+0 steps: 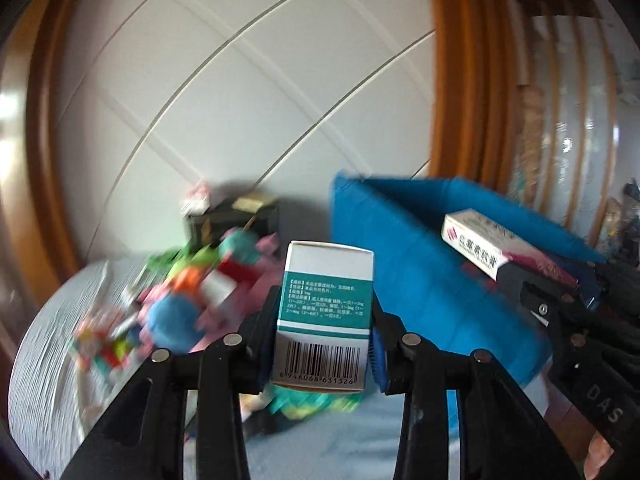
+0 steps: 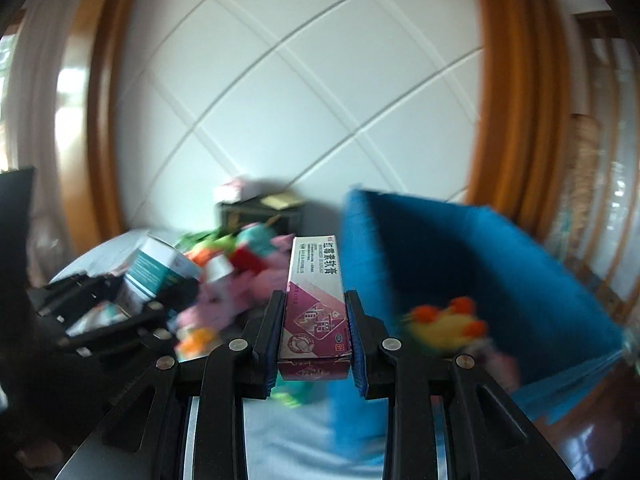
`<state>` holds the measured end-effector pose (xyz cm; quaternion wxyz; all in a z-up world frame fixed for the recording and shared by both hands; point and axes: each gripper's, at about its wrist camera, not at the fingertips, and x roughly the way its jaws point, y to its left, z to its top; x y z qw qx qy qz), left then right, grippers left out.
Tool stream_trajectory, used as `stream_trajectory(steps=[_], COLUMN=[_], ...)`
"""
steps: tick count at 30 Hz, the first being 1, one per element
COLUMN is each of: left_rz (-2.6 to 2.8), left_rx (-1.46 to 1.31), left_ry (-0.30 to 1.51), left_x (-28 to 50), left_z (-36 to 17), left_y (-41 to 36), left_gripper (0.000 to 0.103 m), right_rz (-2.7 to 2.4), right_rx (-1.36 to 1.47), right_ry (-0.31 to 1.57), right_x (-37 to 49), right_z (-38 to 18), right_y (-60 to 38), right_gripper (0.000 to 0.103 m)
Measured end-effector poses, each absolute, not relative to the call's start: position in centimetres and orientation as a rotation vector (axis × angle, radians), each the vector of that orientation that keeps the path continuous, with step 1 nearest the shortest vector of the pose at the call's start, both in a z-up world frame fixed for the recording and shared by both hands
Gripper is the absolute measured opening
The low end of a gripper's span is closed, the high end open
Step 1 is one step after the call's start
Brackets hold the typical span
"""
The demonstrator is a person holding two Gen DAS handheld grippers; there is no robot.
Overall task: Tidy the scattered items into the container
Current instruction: 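Carry both boxes over the blue crate and lower them inside, then open both tools to drop the boxes and lift out of crate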
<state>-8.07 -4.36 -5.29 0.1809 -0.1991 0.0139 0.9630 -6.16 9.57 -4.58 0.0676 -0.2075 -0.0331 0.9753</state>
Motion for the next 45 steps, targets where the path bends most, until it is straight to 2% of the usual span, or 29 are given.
stream_trajectory(steps=[7, 11, 15, 26, 30, 33, 34, 35, 39, 45], left_rz=[2.647, 2.525, 2.46, 2.425, 2.328, 2.338, 2.332, 2.326, 2.326, 2.333], left_rx=[-0.498, -0.767, -1.042, -1.282, -1.375, -1.383, -1.396, -1.405, -1.38, -1.367], left_ry=[0.061, 0.102, 0.222, 0.266, 0.215, 0.275, 0.284, 0.288, 0.298, 0.293], left_x=[-11.5, -15.3, -18.9, -20.5, -19.4, -18.4, -18.3, -18.2, -17.8, -17.7], left_z=[0.1, -0.4, -4.3, -7.4, -7.8, -8.7, -9.1, -9.3, -9.0, -8.9], left_y=[9.3, 16.7, 22.5, 24.6, 24.3, 24.9, 25.1, 25.2, 25.3, 25.1], left_gripper=[0.038, 0.038, 0.038, 0.038, 0.039, 0.039, 0.042, 0.051, 0.069, 0.069], right_rz=[2.849, 2.809, 2.767, 2.778, 2.801, 2.794, 2.785, 2.778, 2.766, 2.765], right_rx=[-0.618, -0.875, -1.122, -1.388, -1.412, -1.434, -1.44, -1.444, -1.447, -1.417], right_ry=[-0.133, -0.171, -0.144, 0.019, -0.009, -0.056, -0.067, -0.07, -0.078, -0.042], right_x=[-7.4, -11.5, -14.9, -15.7, -14.3, -14.1, -14.2, -14.2, -14.8, -15.0], right_z=[-1.0, -1.9, -4.8, -9.3, -9.2, -9.3, -9.5, -9.7, -10.1, -9.9], right_y=[23.3, 29.6, 33.8, 37.6, 37.3, 37.0, 37.0, 37.0, 36.8, 37.4], right_gripper=[0.028, 0.028, 0.028, 0.028, 0.028, 0.028, 0.028, 0.029, 0.029, 0.039])
